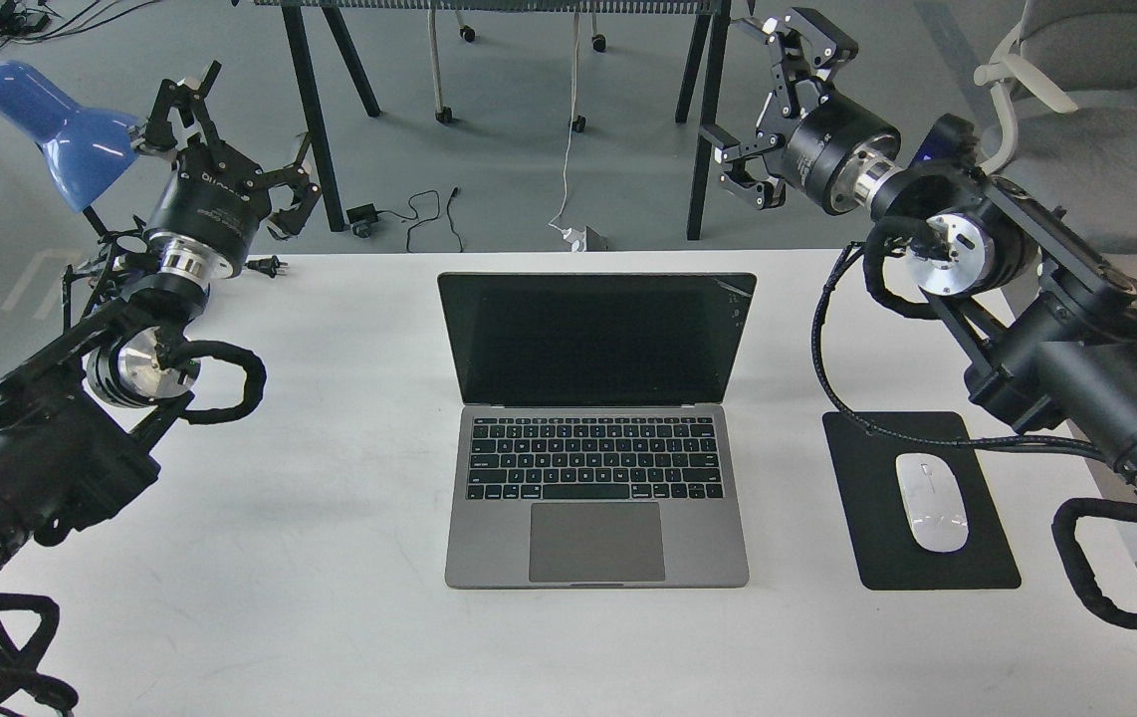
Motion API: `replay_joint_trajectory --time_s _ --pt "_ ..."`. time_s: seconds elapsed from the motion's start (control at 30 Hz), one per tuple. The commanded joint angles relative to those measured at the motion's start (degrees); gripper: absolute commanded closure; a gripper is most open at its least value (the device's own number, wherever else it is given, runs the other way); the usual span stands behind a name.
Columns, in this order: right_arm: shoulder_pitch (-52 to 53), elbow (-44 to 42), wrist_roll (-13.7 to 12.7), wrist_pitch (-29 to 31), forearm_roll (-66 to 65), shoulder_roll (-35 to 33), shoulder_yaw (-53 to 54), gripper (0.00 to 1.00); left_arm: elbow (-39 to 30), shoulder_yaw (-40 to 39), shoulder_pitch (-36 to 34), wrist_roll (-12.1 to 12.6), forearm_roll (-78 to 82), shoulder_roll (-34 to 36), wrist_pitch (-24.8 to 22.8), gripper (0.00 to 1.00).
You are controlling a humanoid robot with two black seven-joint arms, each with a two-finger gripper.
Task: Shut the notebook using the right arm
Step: 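Raise the right gripper and swing it over the laptop's screen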
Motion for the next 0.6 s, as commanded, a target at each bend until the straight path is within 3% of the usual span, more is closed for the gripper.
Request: replay_joint_trajectory --time_s 0.0,0.57 --pt "2.0 -0.2 -0.1 -1.3 -2.4 0.0 -4.7 0.00 0.0 0.0 0.0 0.0 0.0 0.0 0.0 0.00" --pt "4.7 -2.1 -0.2 -3.5 -13.2 0.0 -16.0 0.00 0.0 -0.1 0.0 0.0 0.0 0.0 0.0 0.00"
